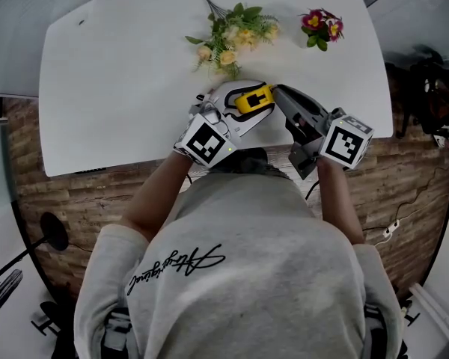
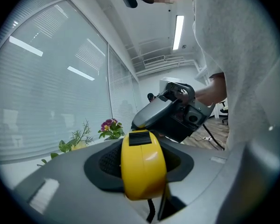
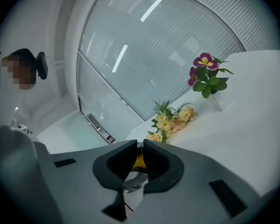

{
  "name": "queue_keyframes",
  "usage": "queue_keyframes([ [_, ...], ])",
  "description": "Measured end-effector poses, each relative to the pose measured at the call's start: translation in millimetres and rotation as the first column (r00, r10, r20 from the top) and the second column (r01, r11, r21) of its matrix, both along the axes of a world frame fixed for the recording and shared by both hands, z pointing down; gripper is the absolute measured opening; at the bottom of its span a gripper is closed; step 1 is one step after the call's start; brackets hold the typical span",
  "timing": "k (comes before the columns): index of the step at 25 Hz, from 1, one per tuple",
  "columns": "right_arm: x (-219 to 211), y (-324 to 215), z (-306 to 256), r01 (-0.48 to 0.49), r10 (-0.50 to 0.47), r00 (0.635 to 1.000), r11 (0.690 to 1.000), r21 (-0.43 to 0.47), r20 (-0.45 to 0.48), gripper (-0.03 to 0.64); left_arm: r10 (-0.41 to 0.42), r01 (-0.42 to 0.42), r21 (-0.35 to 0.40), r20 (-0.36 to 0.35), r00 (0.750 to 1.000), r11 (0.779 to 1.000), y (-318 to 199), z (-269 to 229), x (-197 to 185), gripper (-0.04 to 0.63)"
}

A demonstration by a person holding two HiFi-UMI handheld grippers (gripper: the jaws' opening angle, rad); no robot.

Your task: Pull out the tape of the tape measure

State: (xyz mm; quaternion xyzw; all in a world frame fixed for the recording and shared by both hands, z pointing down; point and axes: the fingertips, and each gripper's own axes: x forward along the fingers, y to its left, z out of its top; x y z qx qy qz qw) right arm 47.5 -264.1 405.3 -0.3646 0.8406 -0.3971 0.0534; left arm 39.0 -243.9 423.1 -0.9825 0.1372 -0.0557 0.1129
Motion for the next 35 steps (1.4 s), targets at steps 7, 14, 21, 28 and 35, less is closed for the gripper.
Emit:
queue_keyframes([
  [7,7.7,-1.0,-15.6,-0.022,0.021,0.995,1.0,0.009,0.094,0.038,-0.02,0.02,0.004,0.043,0.999,1.0,-3.0,5.5,2.7,0.17],
  [14,9.8,0.6,-27.5,-0.014,0.011,0.99,1.0,0.017,0.138,0.035,-0.028,0.028,-0.005,0.048,0.998,1.0,-3.0,2.6,2.6,0.17],
  [21,13.6,1.1,-54.3,0.007,-0.02,0.987,0.997,0.081,0.159,0.037,-0.053,0.052,0.013,0.065,0.996,0.999,-6.6,1.9,3.0,0.172],
  [28,19.6,2.6,-75.4,0.008,-0.025,0.99,0.992,0.126,0.136,0.037,-0.063,0.061,0.034,0.051,0.997,0.998,-10.4,-2.2,7.8,0.172],
  [35,24.4,0.3,-98.3,0.01,-0.036,0.99,0.983,0.183,0.136,0.04,-0.087,0.086,0.027,0.035,0.996,0.996,-15.8,-1.9,11.3,0.172],
])
